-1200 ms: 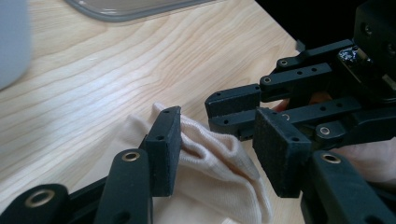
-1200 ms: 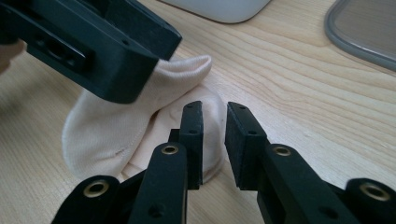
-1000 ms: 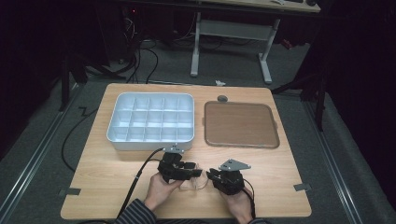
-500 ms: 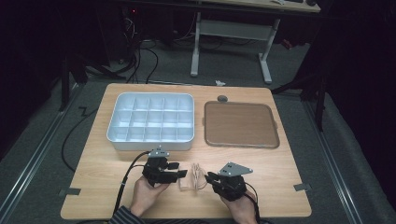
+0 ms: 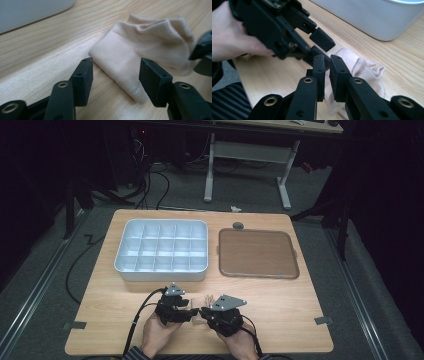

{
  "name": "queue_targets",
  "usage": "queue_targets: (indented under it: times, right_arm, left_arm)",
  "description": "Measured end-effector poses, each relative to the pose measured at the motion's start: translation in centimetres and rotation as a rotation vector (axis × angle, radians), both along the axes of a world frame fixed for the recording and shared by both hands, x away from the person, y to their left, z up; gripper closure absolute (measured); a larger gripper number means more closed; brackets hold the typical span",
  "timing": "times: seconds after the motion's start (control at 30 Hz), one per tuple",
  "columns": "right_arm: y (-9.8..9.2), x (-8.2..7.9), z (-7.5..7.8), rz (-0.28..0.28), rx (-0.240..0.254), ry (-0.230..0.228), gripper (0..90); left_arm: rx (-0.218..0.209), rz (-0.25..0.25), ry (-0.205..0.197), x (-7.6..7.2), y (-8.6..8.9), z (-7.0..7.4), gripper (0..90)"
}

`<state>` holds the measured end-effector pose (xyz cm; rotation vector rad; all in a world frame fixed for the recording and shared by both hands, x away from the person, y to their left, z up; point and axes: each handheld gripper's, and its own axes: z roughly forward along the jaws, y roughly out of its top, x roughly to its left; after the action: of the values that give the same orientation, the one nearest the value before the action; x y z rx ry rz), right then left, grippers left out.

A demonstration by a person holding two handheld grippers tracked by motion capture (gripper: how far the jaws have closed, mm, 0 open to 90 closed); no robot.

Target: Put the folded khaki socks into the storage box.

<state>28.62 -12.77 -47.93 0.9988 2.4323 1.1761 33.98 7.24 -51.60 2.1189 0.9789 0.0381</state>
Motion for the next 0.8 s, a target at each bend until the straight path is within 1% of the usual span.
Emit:
queue_targets:
  times: [0.1, 0.2, 0.27, 0.3, 0.33, 0.37, 0.5, 0.63, 0.7, 0.8]
  right_arm:
    - [0.2, 0.5, -0.5, -0.009, -0.011, 0.009, 82.9]
    - [-0.1, 0.6, -0.9, -0.029, -0.031, 0.014, 82.9]
    - [-0.6, 0.7, -1.3, -0.045, -0.033, 0.015, 82.8]
    - [-0.8, 0.7, -1.4, -0.055, -0.03, 0.019, 82.7]
    - [-1.2, 0.7, -1.5, -0.065, -0.029, 0.023, 82.6]
    - [-1.5, 0.6, -1.7, -0.072, -0.024, 0.02, 82.6]
    - [-2.4, 0.5, -2.1, -0.1, -0.017, 0.026, 82.0]
    - [-3.3, 0.5, -2.8, -0.133, -0.014, 0.04, 82.0]
    - [-3.7, 0.5, -3.2, -0.149, -0.016, 0.042, 81.8]
    - [-4.3, 0.5, -3.8, -0.165, -0.024, 0.051, 81.9]
  left_arm:
    - [-0.006, 0.021, 0.014, -0.1, -0.1, -0.3, 46.0]
    - [0.013, 0.027, 0.006, -0.2, -0.3, -0.4, 46.4]
    - [0.032, 0.025, -0.004, -0.3, -0.4, -0.5, 46.4]
    - [0.033, 0.025, -0.009, -0.3, -0.4, -0.5, 46.5]
    - [0.04, 0.02, -0.011, -0.3, -0.5, -0.5, 46.5]
    - [0.076, -0.005, -0.028, -0.2, -0.3, -0.4, 46.8]
    - [0.102, -0.011, -0.047, -0.3, -0.6, -0.4, 47.1]
    - [0.102, -0.016, -0.053, -0.3, -0.5, -0.4, 49.2]
    - [0.11, -0.015, -0.064, -0.4, -0.6, -0.4, 49.9]
    - [0.113, -0.016, -0.063, -0.3, -0.6, -0.4, 49.8]
